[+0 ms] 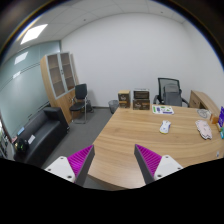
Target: Arrange mouse
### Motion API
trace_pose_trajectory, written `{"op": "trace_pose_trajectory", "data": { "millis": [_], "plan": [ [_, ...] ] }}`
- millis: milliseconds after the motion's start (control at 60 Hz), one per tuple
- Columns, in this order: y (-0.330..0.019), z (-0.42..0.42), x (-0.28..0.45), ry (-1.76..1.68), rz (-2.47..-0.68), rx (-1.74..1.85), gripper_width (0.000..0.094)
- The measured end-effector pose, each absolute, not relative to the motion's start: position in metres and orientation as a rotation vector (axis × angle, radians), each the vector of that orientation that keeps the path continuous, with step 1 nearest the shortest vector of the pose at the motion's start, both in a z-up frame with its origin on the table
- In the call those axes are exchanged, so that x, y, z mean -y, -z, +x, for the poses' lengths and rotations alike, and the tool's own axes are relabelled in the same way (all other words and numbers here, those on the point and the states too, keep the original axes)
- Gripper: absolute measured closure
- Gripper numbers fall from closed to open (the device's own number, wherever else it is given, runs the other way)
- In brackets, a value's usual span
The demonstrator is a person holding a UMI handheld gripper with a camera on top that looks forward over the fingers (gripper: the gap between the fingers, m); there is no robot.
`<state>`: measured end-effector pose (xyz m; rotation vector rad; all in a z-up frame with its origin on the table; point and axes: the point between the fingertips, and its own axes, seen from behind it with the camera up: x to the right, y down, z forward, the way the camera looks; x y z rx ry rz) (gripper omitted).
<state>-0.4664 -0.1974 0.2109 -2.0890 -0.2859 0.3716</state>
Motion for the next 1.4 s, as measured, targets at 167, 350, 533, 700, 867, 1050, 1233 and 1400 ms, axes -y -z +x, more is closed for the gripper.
{"op": "trace_pose_trajectory", "data": {
  "millis": [167, 350, 533, 700, 867, 1050, 1233, 1400],
  "plan": [
    [-0.179, -0.427, 0.160, -0.245, -2.118, 0.243, 0.0103],
    [-0.142, -0.370, 0.087, -0.188, -2.091, 0.147, 0.0104],
    [-0.089, -0.313, -0.004, -0.193, -2.116, 0.081, 0.0102],
    [-0.047, -0.276, -0.074, -0.210, -2.153, 0.076, 0.0103],
    [-0.007, -0.265, -0.120, -0.231, -2.199, 0.117, 0.0106],
    [0.002, -0.262, -0.167, -0.233, -2.198, 0.114, 0.0113],
    [0.007, -0.266, -0.192, -0.185, -2.201, 0.167, 0.0306],
    [0.010, -0.272, -0.193, -0.173, -2.218, 0.181, 0.0477]
  ]
}}
